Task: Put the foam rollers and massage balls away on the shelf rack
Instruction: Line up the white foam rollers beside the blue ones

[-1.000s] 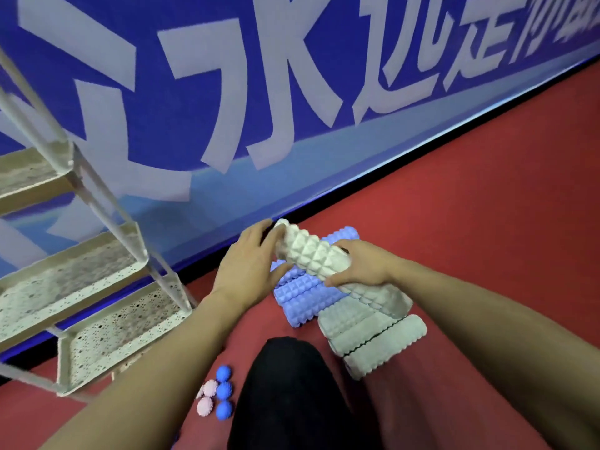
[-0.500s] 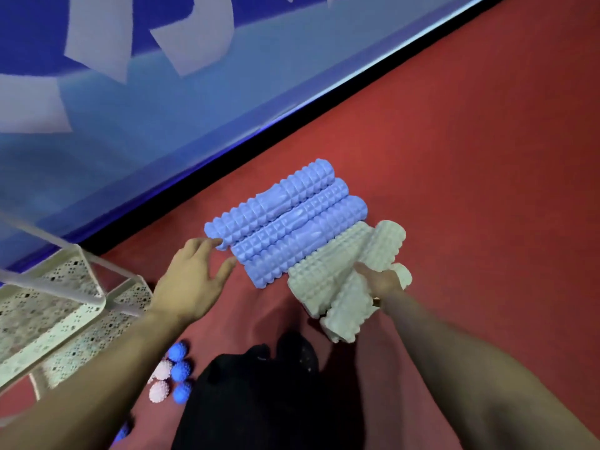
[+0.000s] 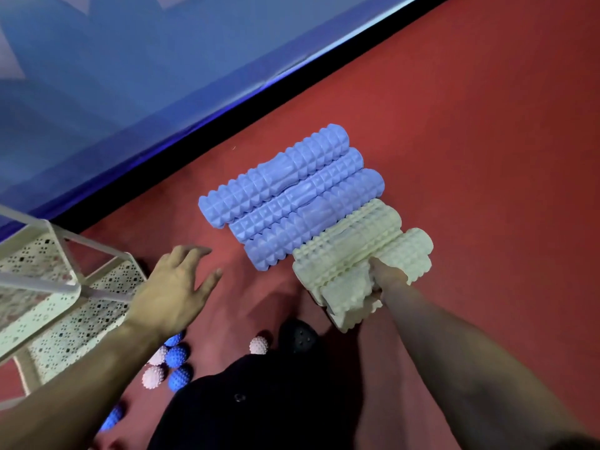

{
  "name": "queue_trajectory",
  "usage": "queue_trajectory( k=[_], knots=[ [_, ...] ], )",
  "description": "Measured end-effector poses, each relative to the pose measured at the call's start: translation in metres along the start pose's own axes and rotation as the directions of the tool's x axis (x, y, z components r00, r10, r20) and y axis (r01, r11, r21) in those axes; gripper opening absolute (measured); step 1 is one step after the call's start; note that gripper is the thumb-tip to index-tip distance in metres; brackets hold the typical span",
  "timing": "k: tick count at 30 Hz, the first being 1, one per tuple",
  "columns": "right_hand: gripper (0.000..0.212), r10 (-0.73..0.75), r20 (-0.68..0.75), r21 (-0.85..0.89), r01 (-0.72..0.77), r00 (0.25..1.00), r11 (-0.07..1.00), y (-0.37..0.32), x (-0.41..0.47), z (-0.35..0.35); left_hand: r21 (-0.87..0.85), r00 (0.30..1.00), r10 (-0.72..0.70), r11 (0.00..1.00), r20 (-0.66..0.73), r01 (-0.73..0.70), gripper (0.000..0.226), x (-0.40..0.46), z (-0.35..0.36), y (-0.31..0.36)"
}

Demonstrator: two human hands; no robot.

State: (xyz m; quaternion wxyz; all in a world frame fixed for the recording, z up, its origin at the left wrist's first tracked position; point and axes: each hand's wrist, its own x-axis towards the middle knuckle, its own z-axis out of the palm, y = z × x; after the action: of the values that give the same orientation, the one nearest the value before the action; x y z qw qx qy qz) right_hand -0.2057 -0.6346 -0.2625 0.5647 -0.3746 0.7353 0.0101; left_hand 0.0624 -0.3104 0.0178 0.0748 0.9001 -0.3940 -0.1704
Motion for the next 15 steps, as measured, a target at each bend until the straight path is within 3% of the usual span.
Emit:
queue_trajectory(
  k=[8,12,15],
  knots=[
    [0.072,-0.031,-0.015,-0.117,0.029,0.999,0.993,-0.025,-0.095,-0.013,0.001,1.000,-0.009,1.000,-0.014,0.009,0.062,-0.011,-0.020,0.001],
    [0.064,-0.198,-0.063,-0.288,0.173,0.978,0.942,-0.036,-0.163,-0.018,0.026,0.998,-0.014,1.000,-0.056,0.015,0.056,-0.033,-0.047,-0.004],
    [0.061,-0.376,0.092,-0.310,0.386,0.922,0.869,-0.049,-0.220,-0.013,0.045,0.995,-0.034,0.998,-0.091,0.038,0.057,-0.064,-0.073,-0.009]
  ],
)
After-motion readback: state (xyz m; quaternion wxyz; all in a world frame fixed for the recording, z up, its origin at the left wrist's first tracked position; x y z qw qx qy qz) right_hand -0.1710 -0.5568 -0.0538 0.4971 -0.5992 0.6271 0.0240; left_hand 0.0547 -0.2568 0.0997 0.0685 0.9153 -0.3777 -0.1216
